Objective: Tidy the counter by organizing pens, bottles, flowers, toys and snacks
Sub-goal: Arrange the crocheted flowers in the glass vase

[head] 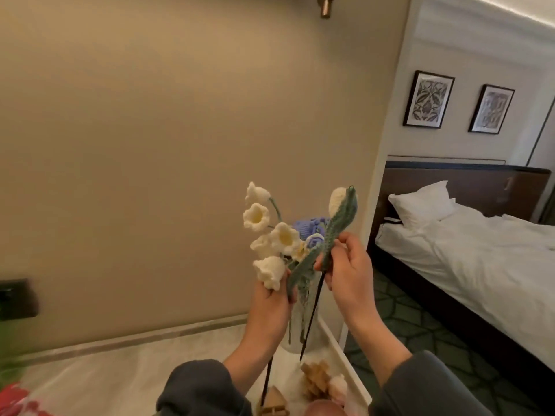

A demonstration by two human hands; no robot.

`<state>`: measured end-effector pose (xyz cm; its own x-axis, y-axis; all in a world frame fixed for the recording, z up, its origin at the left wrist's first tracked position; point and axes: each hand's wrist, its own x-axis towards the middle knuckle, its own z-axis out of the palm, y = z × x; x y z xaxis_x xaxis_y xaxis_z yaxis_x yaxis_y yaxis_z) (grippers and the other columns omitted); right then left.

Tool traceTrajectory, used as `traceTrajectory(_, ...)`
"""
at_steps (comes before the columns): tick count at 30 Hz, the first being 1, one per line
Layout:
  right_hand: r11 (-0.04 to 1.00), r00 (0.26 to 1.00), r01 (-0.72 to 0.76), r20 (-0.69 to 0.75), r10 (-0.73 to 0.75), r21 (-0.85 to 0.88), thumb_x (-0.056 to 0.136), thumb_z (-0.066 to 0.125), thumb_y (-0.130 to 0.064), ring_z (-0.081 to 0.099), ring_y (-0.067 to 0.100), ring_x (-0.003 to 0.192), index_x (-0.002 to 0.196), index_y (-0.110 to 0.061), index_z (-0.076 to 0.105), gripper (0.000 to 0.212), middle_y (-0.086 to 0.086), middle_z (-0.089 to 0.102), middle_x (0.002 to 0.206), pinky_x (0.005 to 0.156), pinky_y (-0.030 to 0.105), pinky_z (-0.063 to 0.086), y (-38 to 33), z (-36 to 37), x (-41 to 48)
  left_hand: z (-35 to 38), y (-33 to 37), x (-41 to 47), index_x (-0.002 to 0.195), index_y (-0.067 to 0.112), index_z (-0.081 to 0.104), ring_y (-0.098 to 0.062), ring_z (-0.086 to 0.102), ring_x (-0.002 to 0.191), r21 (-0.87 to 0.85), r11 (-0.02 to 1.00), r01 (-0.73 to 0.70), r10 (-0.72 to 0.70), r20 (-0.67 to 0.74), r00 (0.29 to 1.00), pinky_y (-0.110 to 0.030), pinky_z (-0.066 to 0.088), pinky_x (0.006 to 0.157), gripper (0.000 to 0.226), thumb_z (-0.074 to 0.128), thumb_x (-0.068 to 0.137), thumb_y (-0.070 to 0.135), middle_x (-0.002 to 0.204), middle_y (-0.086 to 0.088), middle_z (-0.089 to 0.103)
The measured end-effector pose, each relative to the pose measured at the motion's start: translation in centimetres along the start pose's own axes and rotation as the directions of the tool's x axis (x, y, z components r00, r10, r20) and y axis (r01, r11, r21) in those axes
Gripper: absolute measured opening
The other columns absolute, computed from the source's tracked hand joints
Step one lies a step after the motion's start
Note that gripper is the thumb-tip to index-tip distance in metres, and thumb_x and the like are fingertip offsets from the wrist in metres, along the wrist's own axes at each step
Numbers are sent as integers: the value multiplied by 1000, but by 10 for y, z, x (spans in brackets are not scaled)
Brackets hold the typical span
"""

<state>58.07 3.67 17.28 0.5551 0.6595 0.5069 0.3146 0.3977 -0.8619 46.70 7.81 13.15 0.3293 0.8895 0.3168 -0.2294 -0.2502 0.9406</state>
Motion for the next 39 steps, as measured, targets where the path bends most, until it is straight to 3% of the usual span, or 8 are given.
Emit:
traceTrajectory(5, 995, 989, 74, -120, -82, -68, 102, 40, -17, 50, 8, 52, 89, -20, 53, 19, -6, 58, 60, 57, 35, 39, 5, -54, 37, 61, -11, 2, 73, 5, 58, -18, 60, 50, -17, 999, 31, -29, 131, 991, -23, 46, 45, 47, 33, 102, 33, 56, -4, 60)
traceTrajectory(11, 983, 990, 57, -115, -79, -176, 101, 39, -17, 63, 14, 68, 86, -24, 52, 21, -4, 64, 69, 67, 42, 51, 24, -80, 66, 104, -33, 19, 113, 21, 60, -21, 67, 96, -7, 998, 56, -55, 95, 994, -34, 55, 76, 24, 39, 101, 21, 106, -5, 69)
traceTrajectory(16, 987, 997, 35, -59, -44, -154, 103, 36, -18, 63, 21, 73, 88, -28, 51, 23, 5, 65, 77, 72, 52, 51, 40, -79, 84, 93, -43, 42, 96, 34, 56, -9, 57, 79, 172, 985, -26, 33, -37, 999, -20, 46, 64, 21, 40, 100, 21, 86, 7, 61)
traceTrajectory(20, 989, 992, 90, -74, -98, -114, 103, 35, -19, 63, 21, 74, 90, -27, 49, 22, 4, 64, 78, 69, 46, 51, 42, -67, 98, 76, -44, 53, 123, 35, 51, 8, 54, 105, 194, 977, -90, 108, -82, 991, -8, 44, 81, 27, 40, 100, 26, 112, 18, 59)
traceTrajectory(23, 981, 980, 169, -86, -177, -95, 104, 34, -19, 62, 24, 73, 96, -18, 50, 18, 9, 61, 79, 67, 43, 49, 41, -57, 111, 63, -47, 62, 117, 32, 56, 19, 54, 87, 262, 961, -85, 136, -185, 973, 4, 38, 64, 23, 41, 99, 28, 100, 25, 57)
traceTrajectory(32, 966, 974, 224, 68, -217, -131, 103, 36, -18, 60, 0, 65, 98, -20, 50, 15, -5, 61, 73, 57, 16, 43, 52, -27, 126, 51, -41, 83, 127, 16, 57, -4, 56, 109, 252, 954, -164, 217, -202, 955, -2, 41, 79, 58, 37, 85, 50, 118, 7, 62)
traceTrajectory(36, 975, 979, 147, 163, -120, -165, 103, 34, -19, 63, 14, 70, 98, -16, 50, 17, 3, 64, 77, 69, 45, 50, 62, -24, 125, 50, -42, 83, 112, 26, 62, 8, 56, 96, 269, 956, -116, 182, -232, 955, 1, 41, 70, 31, 40, 95, 39, 104, 16, 64)
traceTrajectory(39, 975, 983, 158, 116, -141, -159, 103, 34, -21, 62, 6, 64, 92, -19, 49, 19, -3, 62, 71, 64, 42, 50, 61, -27, 129, 48, -43, 85, 99, 28, 64, 6, 57, 85, 272, 960, -72, 146, -260, 954, -2, 41, 65, 24, 41, 99, 29, 92, 16, 64)
